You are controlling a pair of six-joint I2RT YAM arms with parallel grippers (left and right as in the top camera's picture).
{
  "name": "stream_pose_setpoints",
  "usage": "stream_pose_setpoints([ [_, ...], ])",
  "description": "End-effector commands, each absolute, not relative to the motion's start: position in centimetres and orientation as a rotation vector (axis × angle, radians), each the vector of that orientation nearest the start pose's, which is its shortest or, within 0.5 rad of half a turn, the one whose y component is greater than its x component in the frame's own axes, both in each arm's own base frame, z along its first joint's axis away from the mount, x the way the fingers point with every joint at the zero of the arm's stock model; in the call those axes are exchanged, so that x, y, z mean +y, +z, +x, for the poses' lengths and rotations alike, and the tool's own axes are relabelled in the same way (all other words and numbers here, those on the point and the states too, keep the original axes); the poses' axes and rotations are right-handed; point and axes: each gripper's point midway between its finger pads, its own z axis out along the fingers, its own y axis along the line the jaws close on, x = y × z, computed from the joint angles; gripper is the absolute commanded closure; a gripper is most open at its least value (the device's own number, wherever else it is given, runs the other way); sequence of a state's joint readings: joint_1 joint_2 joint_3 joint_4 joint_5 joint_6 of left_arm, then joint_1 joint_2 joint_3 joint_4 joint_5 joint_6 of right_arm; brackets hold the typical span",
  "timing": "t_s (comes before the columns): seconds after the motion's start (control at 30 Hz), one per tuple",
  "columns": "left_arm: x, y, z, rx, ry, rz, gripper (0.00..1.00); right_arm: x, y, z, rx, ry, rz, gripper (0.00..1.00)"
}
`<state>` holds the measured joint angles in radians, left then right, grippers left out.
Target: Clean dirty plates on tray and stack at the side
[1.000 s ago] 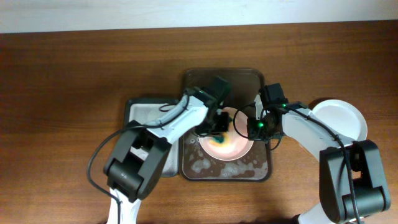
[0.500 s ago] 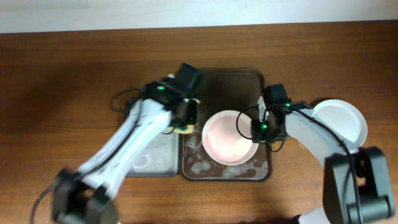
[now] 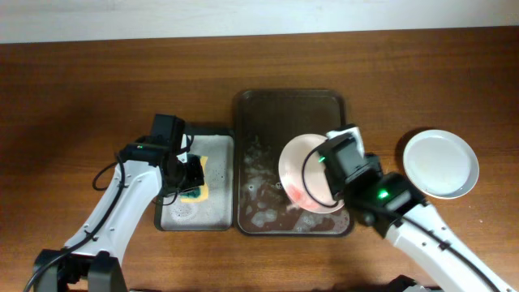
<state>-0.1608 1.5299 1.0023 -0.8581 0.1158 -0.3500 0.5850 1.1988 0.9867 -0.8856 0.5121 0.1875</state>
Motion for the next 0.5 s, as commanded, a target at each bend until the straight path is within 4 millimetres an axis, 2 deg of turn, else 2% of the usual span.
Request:
stream_pose_setpoints([
  [0.0, -7.3, 7.0, 29.2, 2.953, -0.308, -0.227, 0.75, 8.6, 21.1, 28.1, 2.220, -0.653, -0.356, 0.96],
  [0.03, -7.3, 7.0, 29.2, 2.954, -0.306, -0.227, 0.68, 9.1, 21.8, 27.9, 2.167, -0.691, -0.374, 0.96],
  [0.17, -7.3, 7.0, 29.2, 2.954, -0.306, -0.228, 0.49, 11.2, 26.3, 26.3, 1.878, -0.867, -0.417, 0.96],
  [0.3, -7.3, 7.0, 29.2, 2.953, -0.306, -0.228, 0.29, 12.8, 28.1, 25.0, 1.757, -0.899, -0.452, 0.96],
  [0.33, -7.3, 7.0, 29.2, 2.954, -0.306, -0.228, 0.04, 13.1, 28.4, 24.7, 1.738, -0.900, -0.457, 0.96],
  [0.37, -7.3, 7.0, 29.2, 2.953, -0.305, -0.228, 0.00, 13.3, 28.6, 24.6, 1.725, -0.900, -0.459, 0.96],
  [0.47, -7.3, 7.0, 29.2, 2.954, -0.306, -0.228, 0.00, 13.6, 28.7, 24.4, 1.715, -0.889, -0.466, 0.96],
])
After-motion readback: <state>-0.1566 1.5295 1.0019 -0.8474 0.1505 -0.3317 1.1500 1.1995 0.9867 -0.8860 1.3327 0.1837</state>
